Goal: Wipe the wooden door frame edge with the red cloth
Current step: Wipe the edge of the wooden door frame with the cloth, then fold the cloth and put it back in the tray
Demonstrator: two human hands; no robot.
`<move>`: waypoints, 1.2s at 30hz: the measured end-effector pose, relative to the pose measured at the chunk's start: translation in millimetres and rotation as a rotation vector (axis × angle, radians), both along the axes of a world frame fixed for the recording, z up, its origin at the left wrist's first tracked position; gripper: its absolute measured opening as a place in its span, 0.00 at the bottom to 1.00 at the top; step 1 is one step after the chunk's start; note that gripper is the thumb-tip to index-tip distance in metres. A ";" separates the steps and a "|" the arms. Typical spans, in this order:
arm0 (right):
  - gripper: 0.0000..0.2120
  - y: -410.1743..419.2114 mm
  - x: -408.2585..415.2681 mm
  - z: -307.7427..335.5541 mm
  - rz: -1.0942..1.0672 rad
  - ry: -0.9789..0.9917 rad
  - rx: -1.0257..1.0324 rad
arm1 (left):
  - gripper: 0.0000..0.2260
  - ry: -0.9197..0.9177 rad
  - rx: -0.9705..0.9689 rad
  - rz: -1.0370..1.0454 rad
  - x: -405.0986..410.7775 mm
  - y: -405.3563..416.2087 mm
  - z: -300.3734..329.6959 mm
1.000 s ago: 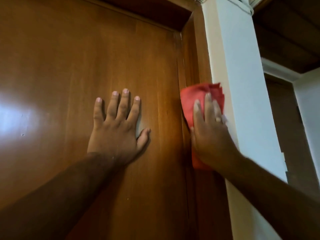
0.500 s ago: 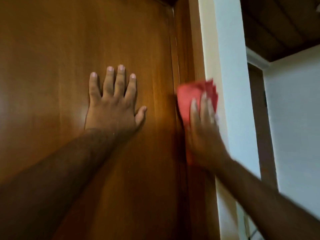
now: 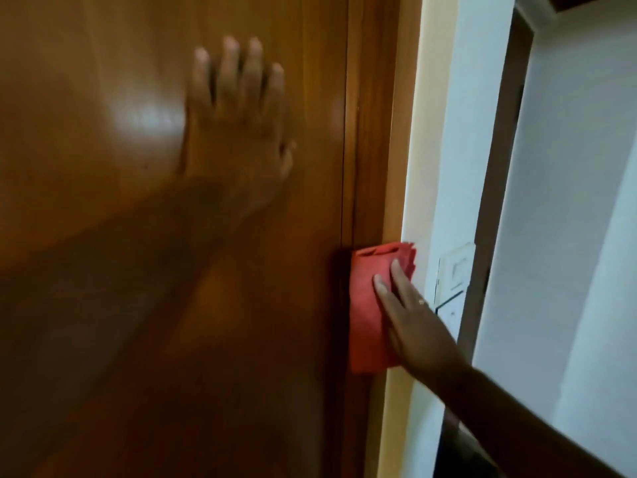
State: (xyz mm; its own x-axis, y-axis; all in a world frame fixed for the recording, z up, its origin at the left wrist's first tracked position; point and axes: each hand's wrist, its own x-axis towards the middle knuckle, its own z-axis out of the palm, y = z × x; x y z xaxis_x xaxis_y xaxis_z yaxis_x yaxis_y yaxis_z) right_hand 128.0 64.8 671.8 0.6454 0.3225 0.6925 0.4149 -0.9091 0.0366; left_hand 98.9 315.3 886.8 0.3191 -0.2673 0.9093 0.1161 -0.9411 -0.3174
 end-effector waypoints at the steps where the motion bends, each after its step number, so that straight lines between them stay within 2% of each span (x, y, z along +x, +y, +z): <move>1: 0.25 -4.8 -3.3 6.1 0.000 0.010 -0.018 | 0.35 0.042 0.033 -0.038 -0.2 -7.5 -31.8; 3: 0.23 -8.6 -7.8 21.8 -0.005 -0.003 -0.030 | 0.34 0.184 0.105 -0.169 -1.9 -24.8 -104.6; 5: 0.23 -6.4 -11.4 37.9 -0.029 -0.025 -0.031 | 0.33 0.371 0.038 -0.336 -5.9 -41.4 -174.5; 9: 0.37 1.1 -18.3 64.9 -0.067 -0.018 -0.141 | 0.37 0.770 -0.498 -0.497 2.6 -69.8 -254.1; 11: 0.42 7.5 -19.0 78.2 -0.137 -0.036 -0.276 | 0.35 0.852 -0.713 -0.588 14.4 -79.5 -272.7; 15: 0.33 11.4 -15.7 94.9 -0.257 -0.066 -0.488 | 0.19 0.900 -1.035 -0.871 29.1 -92.2 -293.5; 18: 0.23 0.1 -22.3 77.1 -0.274 -0.055 -0.435 | 0.10 0.927 -1.193 -1.015 30.2 -95.4 -316.8; 20: 0.18 -18.0 -30.2 52.4 -0.262 0.005 -0.317 | 0.07 0.965 -1.234 -1.109 26.1 -97.2 -335.4; 22: 0.15 -44.1 -40.2 24.1 -0.155 0.153 -0.103 | 0.05 0.985 -1.306 -1.173 20.1 -96.5 -351.5; 26: 0.11 -110.0 -64.6 -56.2 0.004 0.653 0.575 | 0.05 1.098 -1.596 -1.165 12.8 -107.3 -381.8; 29: 0.20 -156.7 -96.6 -145.9 0.024 0.898 1.080 | 0.04 1.295 -1.784 -1.084 1.5 -139.6 -414.3; 32: 0.25 -196.6 -141.0 -235.7 -0.100 1.047 1.308 | 0.10 1.478 -1.935 -0.938 -18.8 -177.7 -464.5; 34: 0.26 -223.5 -171.5 -292.1 -0.228 1.123 1.391 | 0.17 1.689 -2.036 -0.856 -29.9 -206.6 -504.0; 36: 0.25 -244.1 -200.3 -345.6 -0.340 1.186 1.490 | 0.20 1.889 -2.087 -0.800 -45.7 -235.1 -546.9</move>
State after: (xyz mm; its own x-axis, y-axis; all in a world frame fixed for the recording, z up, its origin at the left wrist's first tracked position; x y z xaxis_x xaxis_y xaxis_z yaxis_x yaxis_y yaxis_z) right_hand -72.3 -179.3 326.2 0.8187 -0.2430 -0.5203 -0.5307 0.0259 -0.8472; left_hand 53.2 80.2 339.8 0.7126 -0.4468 -0.5409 0.6387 0.0944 0.7636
